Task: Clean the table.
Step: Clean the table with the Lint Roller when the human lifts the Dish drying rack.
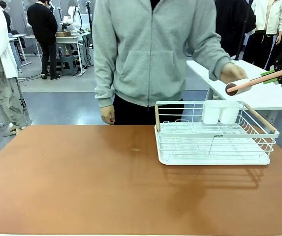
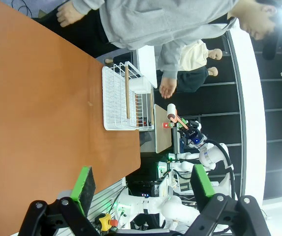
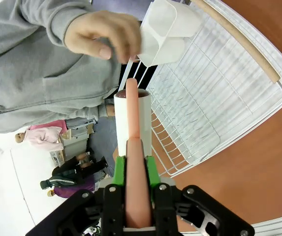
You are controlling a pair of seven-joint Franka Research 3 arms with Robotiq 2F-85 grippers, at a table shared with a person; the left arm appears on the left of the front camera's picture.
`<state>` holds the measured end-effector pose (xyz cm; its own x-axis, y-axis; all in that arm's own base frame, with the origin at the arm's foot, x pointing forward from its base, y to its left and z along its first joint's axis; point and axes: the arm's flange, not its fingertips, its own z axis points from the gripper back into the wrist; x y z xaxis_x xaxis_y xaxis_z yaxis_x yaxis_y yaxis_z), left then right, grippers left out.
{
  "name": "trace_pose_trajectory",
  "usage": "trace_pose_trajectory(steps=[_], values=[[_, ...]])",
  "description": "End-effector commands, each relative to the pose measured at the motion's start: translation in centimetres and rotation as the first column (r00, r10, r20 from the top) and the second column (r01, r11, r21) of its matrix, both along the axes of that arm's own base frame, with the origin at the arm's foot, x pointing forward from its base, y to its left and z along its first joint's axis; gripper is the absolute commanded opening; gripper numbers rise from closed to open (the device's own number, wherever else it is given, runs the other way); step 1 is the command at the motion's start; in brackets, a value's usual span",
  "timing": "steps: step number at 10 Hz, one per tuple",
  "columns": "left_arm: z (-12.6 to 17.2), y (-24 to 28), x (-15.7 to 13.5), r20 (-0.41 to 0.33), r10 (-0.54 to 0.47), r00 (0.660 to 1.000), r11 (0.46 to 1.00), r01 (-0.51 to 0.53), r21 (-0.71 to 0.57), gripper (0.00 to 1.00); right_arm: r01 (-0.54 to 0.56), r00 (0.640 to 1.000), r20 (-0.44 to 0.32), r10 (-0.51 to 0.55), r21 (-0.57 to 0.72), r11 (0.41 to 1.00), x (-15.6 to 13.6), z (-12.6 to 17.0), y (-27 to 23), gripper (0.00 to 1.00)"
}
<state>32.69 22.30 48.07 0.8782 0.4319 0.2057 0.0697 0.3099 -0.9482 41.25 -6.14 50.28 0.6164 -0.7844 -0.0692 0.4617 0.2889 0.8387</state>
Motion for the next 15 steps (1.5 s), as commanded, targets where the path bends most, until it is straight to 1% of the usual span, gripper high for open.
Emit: trace_pose_trajectory(steps=[1, 15], values=[[0.15, 0.11, -0.24, 0.006, 0.002, 1.0, 1.0, -0.002, -0.002, 1.0, 0.001, 1.0, 0.006, -0.001, 0.004, 1.0, -0.03, 0.24, 0.06, 0.0], [0.15, 0.11, -0.24, 0.006, 0.002, 1.0, 1.0, -0.002, -0.002, 1.0, 0.001, 1.0, 0.006, -0.001, 0.004, 1.0, -0.03, 0.24, 0.06, 0.0]])
